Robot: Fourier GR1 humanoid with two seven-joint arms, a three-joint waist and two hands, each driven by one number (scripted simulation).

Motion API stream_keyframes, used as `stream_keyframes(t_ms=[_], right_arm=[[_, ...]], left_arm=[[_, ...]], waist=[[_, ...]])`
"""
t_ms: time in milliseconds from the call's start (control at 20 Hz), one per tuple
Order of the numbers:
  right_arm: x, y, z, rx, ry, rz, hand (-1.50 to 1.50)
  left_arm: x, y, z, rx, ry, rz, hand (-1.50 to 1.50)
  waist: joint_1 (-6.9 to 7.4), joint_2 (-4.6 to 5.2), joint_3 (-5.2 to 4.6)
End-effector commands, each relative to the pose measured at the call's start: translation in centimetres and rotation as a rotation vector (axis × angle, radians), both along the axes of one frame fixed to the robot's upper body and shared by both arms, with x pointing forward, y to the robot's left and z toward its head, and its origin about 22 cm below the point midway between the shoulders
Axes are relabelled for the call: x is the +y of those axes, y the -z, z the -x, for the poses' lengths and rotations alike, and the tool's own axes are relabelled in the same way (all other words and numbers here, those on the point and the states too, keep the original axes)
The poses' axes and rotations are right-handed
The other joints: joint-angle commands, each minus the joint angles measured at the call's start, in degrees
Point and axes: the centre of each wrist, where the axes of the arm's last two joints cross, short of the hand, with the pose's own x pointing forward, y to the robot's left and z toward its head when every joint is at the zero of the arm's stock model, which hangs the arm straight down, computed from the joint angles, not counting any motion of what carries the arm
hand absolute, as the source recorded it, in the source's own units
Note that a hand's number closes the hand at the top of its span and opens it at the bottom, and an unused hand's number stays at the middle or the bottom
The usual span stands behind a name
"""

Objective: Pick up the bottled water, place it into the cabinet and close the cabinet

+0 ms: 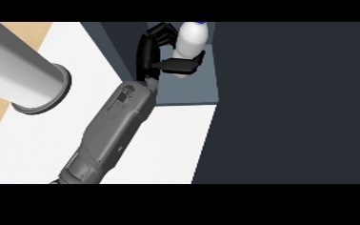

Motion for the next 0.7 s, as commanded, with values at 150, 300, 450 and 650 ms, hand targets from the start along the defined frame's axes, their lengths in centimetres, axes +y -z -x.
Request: stream_keyframes(t_ms=[150,300,450,650], right_arm=[[0.4,-1.0,0.2,-0.040,-0.018,-0.038,-1.50],[-0.5,-1.5,1.1,-0.043,-0.016,-0.030,-1.50],[-0.8,-1.7,2.0,-0.026,-0.034,-0.033,-1.50],[-0.4,-1.3,1.0,-0.041,-0.014,-0.012,-1.50]], left_arm=[[-0.4,1.2,-2.2,0.023,-0.079,-0.086,1.50],[-0.2,-1.2,-4.0,0.027,-0.106,-0.117,1.50],[0.5,2.8,-2.9,0.033,-0.136,-0.209,1.50],[0.2,1.3,-4.1,0.050,-0.176,-0.282,1.50]], waist=[[-0.76,0.38,-0.02],[-0.90,0.35,0.02],[-1.16,0.29,0.01],[-1.19,0.49,-0.01]])
